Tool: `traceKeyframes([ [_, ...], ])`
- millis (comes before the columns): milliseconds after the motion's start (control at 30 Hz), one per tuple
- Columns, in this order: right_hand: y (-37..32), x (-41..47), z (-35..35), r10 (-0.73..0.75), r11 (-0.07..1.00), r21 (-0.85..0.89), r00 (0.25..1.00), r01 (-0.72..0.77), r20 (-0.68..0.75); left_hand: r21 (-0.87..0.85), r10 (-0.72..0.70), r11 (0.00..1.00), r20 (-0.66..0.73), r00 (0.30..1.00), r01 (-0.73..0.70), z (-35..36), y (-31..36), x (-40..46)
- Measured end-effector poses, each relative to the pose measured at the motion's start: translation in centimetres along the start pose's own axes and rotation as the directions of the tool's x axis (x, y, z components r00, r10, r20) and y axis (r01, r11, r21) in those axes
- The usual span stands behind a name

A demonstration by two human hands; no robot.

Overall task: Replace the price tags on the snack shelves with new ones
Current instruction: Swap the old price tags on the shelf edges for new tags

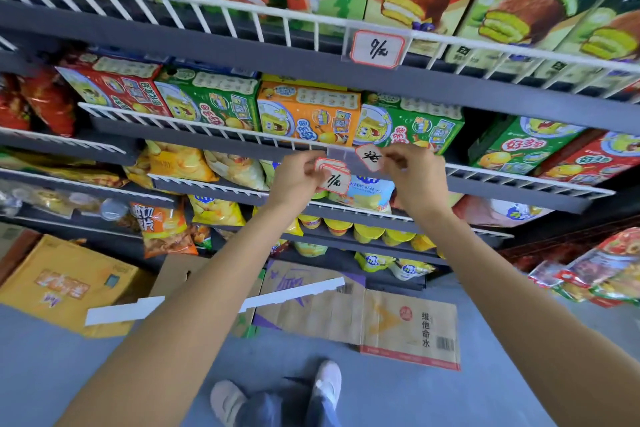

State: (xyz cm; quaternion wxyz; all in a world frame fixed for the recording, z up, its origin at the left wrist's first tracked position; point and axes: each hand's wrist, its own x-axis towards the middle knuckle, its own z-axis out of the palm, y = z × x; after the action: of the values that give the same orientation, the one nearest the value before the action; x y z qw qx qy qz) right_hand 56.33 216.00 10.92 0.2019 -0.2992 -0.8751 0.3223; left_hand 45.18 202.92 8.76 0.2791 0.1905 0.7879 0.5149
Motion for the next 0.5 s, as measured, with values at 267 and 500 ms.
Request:
traceKeyframes([
  [267,0.7,2.2,1.4,-0.3,0.901,-0.319,0.953,0.294,0.029,-0.056,-0.062,0.996,0.063,0.996,0.066,1.1,-0.6,1.5],
  [500,0.9,2.8,2.3,-0.333,0.871,-0.376,0.943,0.316,0.02,-0.053,-0.034,0.998,0.08,0.996,0.039,0.9,-1.5,1.0],
])
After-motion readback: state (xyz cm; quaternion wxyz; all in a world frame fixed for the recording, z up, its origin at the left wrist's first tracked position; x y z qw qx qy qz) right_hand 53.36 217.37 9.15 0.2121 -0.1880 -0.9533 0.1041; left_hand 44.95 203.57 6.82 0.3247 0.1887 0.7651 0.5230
